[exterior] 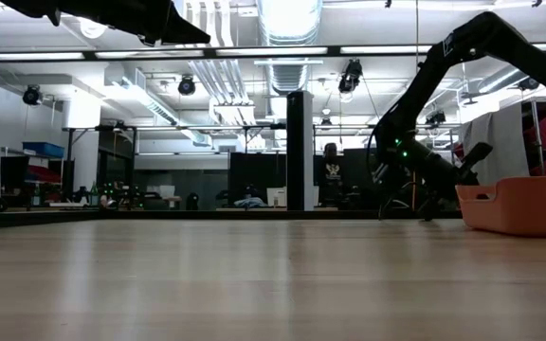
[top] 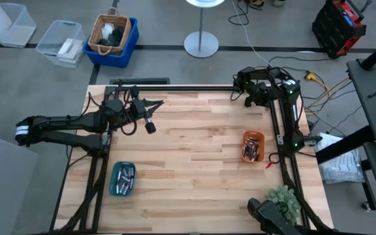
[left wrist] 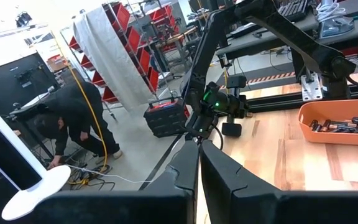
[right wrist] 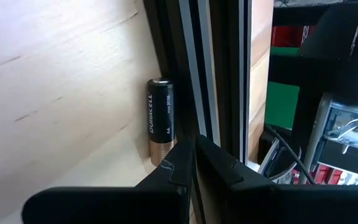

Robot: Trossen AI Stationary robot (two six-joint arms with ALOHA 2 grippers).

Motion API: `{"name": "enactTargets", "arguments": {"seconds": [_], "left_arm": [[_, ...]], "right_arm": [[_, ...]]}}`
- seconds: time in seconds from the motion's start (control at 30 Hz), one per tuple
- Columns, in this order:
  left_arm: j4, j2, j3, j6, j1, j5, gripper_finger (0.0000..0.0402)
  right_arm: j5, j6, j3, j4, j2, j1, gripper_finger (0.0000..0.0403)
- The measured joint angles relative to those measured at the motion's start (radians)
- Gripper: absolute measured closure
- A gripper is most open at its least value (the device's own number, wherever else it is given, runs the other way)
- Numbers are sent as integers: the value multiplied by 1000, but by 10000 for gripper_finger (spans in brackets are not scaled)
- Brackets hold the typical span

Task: Sort batteries
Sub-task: Put the black battery into the orange bin

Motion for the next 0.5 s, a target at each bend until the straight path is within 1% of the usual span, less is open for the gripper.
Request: {"name": "enactTargets", "arguments": {"seconds": [0.3,0.43,0.5], "left_arm": [[0,0,0,-1,0,0,402],[0,0,0,-1,0,0,402],[0,0,0,-1,0,0,402]], "right_arm": [[-61,-61,-1,14,0,-2,390],[-74,-59,-1,18,1,-1,390],[-105,-80,-3,32,1,0,390]]}}
